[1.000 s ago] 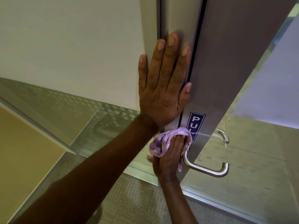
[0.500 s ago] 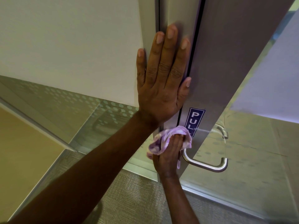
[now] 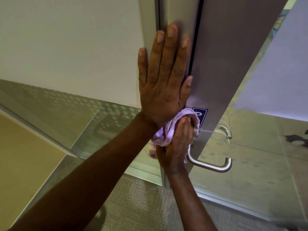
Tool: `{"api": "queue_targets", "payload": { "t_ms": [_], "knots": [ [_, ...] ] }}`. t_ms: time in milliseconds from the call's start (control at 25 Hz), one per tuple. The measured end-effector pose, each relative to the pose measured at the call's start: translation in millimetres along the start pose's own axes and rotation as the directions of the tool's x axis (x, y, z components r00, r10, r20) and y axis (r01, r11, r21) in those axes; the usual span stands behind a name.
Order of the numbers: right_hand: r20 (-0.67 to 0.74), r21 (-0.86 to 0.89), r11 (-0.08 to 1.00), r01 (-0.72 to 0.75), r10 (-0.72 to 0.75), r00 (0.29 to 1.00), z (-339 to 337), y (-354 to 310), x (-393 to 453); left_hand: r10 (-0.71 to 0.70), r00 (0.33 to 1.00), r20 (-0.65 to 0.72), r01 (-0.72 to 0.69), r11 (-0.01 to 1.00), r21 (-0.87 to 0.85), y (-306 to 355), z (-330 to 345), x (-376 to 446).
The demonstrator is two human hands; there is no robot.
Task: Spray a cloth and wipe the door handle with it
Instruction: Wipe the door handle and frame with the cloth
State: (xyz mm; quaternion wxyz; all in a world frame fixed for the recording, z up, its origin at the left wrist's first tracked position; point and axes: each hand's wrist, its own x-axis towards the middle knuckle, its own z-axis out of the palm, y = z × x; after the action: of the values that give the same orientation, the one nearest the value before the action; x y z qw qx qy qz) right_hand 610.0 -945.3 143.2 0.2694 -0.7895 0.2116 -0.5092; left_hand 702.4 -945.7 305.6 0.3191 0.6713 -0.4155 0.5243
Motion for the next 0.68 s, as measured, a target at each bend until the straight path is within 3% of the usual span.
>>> {"api": "queue_targets", "payload": {
  "t_ms": [120, 200, 320, 480, 680],
  "knots": [
    [-0.133, -0.020, 0.999, 0.048, -0.050, 0.990, 6, -5, -3, 0.003, 1.000, 0.008, -0.003, 1.000, 0.001, 0, -1, 0],
    [-0.109, -0.013, 1.000, -0.023, 0.021, 0.994, 8, -2, -23, 0.000, 1.000, 0.006, 0.000, 1.000, 0.010, -1, -1, 1],
    [0.057, -0.051, 0.990, -0.130, 0.133, 0.989, 12, 20, -62, -0.001, 1.000, -0.015, 0.001, 1.000, 0.009, -1, 0, 1],
    [0.309, -0.079, 0.956, -0.284, 0.294, 0.905, 10, 53, -97, 0.041, 0.999, -0.001, -0.041, 0.999, 0.005, -3, 0, 1],
    [0.532, -0.316, 0.945, -0.089, 0.254, 0.808, -16, 97, -122, 0.073, 0.997, -0.009, -0.073, 0.997, -0.021, -5, 2, -1]
  ]
}}
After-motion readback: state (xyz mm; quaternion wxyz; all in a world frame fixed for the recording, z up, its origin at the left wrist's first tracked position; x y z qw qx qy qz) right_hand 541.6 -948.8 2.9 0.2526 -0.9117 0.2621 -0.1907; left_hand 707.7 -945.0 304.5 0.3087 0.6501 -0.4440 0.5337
